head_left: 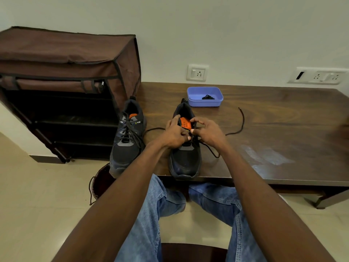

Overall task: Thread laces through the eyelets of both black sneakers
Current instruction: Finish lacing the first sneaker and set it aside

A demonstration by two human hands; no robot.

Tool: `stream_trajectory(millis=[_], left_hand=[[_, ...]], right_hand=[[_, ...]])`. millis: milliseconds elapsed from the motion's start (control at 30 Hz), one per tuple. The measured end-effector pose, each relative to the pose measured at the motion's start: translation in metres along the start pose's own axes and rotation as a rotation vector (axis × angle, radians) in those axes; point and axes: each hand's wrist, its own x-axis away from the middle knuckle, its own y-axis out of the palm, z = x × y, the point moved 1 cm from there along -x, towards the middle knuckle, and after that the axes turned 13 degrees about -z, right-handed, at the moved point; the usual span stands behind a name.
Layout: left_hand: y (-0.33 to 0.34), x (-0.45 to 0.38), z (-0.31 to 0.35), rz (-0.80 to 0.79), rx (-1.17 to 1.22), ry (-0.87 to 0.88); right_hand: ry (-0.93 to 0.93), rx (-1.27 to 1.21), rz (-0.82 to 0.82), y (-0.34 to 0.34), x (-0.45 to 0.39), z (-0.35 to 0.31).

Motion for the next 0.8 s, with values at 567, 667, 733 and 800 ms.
stream_trajectory(millis=[567,667,733,800], left_hand=[[-0.025,0.000,-0.031,0.441,0.802,-0.106],[-0.025,-0.003,-0.038,0.526,0.673,-0.100],[-0.022,-0.001,-0.035,0.559,0.487,-0.063],[-0.019,0.006,-0.024,0.541,0.346,0.011]], right_hand=[[0.042,-0.024,0.083,-0.001,0.008,-0.007],[0.033,-0.009,0.084,0.001,0.007,-0.006],[0.030,-0.003,0.069,0.002,0.006,-0.006],[0.021,0.023,0.047,0.003,0.006,-0.006]])
